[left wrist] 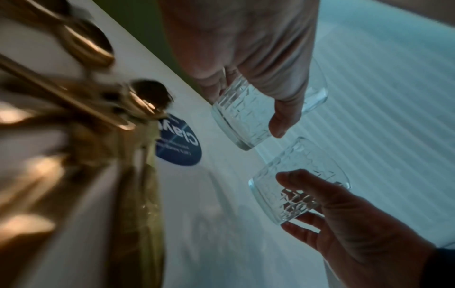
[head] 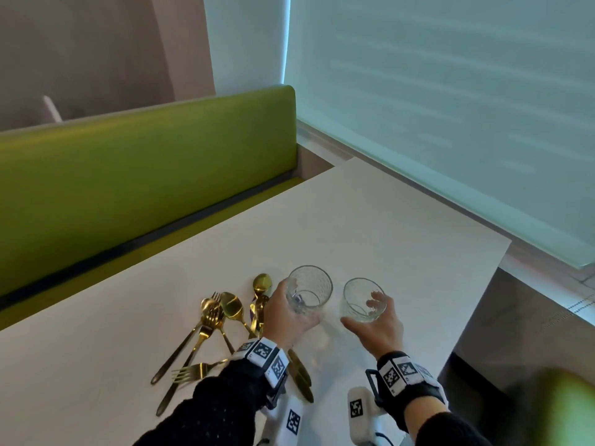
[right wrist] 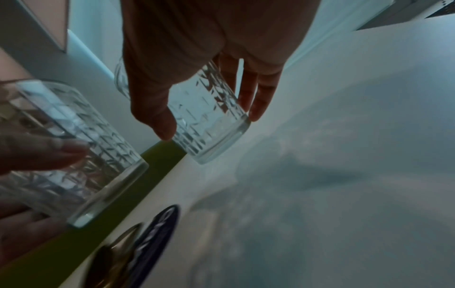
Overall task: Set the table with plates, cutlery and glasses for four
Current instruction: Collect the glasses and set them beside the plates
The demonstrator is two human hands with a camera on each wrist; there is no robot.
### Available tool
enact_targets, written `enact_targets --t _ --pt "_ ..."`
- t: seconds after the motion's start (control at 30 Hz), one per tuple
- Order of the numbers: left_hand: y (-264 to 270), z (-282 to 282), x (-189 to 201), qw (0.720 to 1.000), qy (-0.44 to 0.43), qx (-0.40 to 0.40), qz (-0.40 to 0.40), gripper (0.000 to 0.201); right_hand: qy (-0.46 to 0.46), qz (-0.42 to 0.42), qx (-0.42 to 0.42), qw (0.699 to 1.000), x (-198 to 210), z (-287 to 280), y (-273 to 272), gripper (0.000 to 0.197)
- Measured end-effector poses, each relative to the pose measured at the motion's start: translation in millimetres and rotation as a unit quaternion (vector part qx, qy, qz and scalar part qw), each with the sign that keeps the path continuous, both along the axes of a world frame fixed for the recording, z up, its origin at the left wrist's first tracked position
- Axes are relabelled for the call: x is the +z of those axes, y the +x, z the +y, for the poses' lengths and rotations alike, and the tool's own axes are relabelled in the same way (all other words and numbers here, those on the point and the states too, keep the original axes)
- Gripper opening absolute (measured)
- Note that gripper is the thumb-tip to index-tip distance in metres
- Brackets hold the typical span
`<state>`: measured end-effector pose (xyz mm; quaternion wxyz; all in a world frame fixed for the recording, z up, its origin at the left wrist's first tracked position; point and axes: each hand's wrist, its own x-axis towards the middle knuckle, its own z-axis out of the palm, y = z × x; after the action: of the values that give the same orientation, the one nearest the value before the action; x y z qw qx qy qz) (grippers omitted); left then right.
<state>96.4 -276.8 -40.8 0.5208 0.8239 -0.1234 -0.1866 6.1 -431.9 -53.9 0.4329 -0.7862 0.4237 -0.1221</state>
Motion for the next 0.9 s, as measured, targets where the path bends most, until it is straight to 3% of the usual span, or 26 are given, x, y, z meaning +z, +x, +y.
enact_targets --t 0.1,0.2,0.43,0.67,0.9 --pt "-20 47 8 0.999 -0.030 0.030 -0.005 0.089 -0.003 -0.012 0.024 1.000 13 40 -14 0.078" --pt "-42 101 16 0.997 -0.041 0.060 -0.019 0.079 0.001 -0.022 0.046 0.999 25 88 -32 0.078" --pt "-104 244 12 0.988 -0.042 0.149 -0.018 0.079 0.025 -0.054 0.102 0.993 43 223 -78 0.073" --pt "-169 368 -13 0.972 -0.029 0.232 -0.005 0.085 0.051 -0.030 0.190 0.980 15 351 -106 0.077" --pt "-205 446 -35 0.948 -0.017 0.318 0.009 0.087 0.050 0.007 0.284 0.957 -4 440 -106 0.079"
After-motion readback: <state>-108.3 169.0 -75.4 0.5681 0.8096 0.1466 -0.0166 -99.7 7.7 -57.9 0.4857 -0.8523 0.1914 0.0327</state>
